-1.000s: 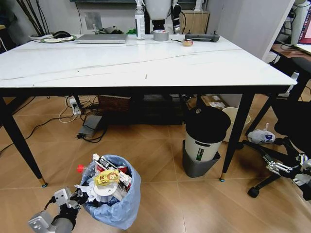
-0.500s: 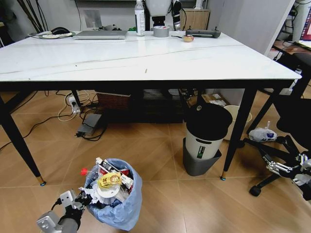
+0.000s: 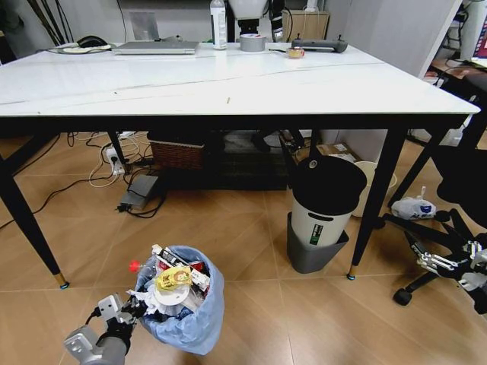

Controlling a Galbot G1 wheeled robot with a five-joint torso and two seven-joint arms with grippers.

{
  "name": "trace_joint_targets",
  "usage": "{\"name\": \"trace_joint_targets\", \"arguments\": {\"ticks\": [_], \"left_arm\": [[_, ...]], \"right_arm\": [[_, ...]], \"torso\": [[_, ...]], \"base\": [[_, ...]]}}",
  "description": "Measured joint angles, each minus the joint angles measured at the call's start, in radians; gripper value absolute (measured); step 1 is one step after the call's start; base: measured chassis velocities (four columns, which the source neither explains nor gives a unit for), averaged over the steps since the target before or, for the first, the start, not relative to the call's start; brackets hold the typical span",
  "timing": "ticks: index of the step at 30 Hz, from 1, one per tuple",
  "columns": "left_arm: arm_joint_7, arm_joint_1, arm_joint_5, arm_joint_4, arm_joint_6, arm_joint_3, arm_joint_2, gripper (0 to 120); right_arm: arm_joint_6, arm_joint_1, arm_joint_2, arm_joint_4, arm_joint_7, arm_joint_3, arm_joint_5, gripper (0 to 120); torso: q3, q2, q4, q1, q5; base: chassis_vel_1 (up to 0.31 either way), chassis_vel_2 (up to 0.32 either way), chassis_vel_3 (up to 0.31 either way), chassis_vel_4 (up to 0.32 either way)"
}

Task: Pick up the trash bin and place the trash from the table into it.

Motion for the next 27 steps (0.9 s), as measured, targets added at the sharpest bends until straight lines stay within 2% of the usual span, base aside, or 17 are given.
{"name": "trace_joint_targets", "arguments": {"ticks": [7, 27], "left_arm": [[-0.005, -0.003, 0.005, 0.0, -0.001, 0.005, -0.005, 0], [-0.003, -0.025, 0.022, 0.03, -0.014, 0.014, -0.012, 0]], "right_arm": [[0.0, 0.0, 0.0, 0.0, 0.0, 0.0, 0.0, 100], [0.0, 0.0, 0.0, 0.0, 0.0, 0.0, 0.0, 100]], "torso": [[0.0, -0.011, 0.0, -0.001, 0.0001], [0.0, -0.004, 0.0, 0.0, 0.0]], "base": [[0.0, 0.0, 0.0, 0.0], [0.0, 0.0, 0.0, 0.0]]}}
